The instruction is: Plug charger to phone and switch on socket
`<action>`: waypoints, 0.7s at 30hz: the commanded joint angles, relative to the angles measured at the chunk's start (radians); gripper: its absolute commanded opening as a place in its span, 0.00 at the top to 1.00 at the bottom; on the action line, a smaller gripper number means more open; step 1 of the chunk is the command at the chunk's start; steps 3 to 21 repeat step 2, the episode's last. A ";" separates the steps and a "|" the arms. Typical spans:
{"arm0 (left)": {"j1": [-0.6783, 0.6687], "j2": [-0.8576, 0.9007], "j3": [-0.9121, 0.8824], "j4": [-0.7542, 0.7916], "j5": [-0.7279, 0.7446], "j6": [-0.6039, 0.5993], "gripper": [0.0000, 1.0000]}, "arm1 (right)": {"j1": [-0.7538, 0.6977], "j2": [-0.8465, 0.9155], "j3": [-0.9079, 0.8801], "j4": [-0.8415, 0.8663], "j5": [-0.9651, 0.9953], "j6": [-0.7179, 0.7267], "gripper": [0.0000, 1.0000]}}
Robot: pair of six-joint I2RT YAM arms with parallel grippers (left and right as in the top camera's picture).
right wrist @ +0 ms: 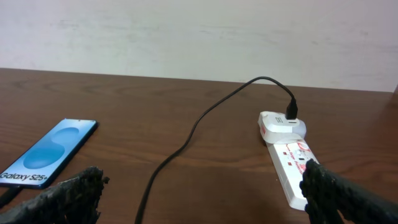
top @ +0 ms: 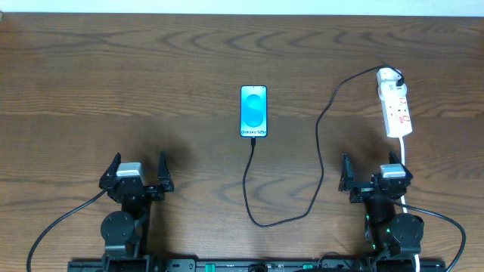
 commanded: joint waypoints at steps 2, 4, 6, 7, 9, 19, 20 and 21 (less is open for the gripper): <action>0.005 -0.006 -0.013 -0.047 -0.025 0.017 0.04 | -0.009 -0.006 -0.002 -0.003 0.005 0.014 0.01; 0.005 -0.006 -0.013 -0.047 -0.025 0.017 0.04 | -0.009 -0.006 -0.002 -0.003 0.005 0.014 0.01; 0.005 -0.006 -0.013 -0.047 -0.025 0.017 0.04 | -0.009 -0.006 -0.002 -0.003 0.005 0.014 0.01; 0.005 -0.006 -0.013 -0.047 -0.025 0.017 0.04 | -0.009 -0.006 -0.002 -0.003 0.005 0.014 0.01; 0.005 -0.006 -0.013 -0.047 -0.025 0.017 0.04 | -0.009 -0.006 -0.002 -0.003 0.005 0.014 0.01; 0.005 -0.006 -0.013 -0.047 -0.025 0.017 0.04 | -0.009 -0.006 -0.002 -0.003 0.005 0.014 0.01; 0.005 -0.006 -0.013 -0.047 -0.025 0.017 0.04 | -0.009 -0.006 -0.002 -0.003 0.005 0.014 0.01; 0.005 -0.006 -0.013 -0.047 -0.025 0.017 0.04 | -0.009 -0.006 -0.002 -0.003 0.005 0.014 0.01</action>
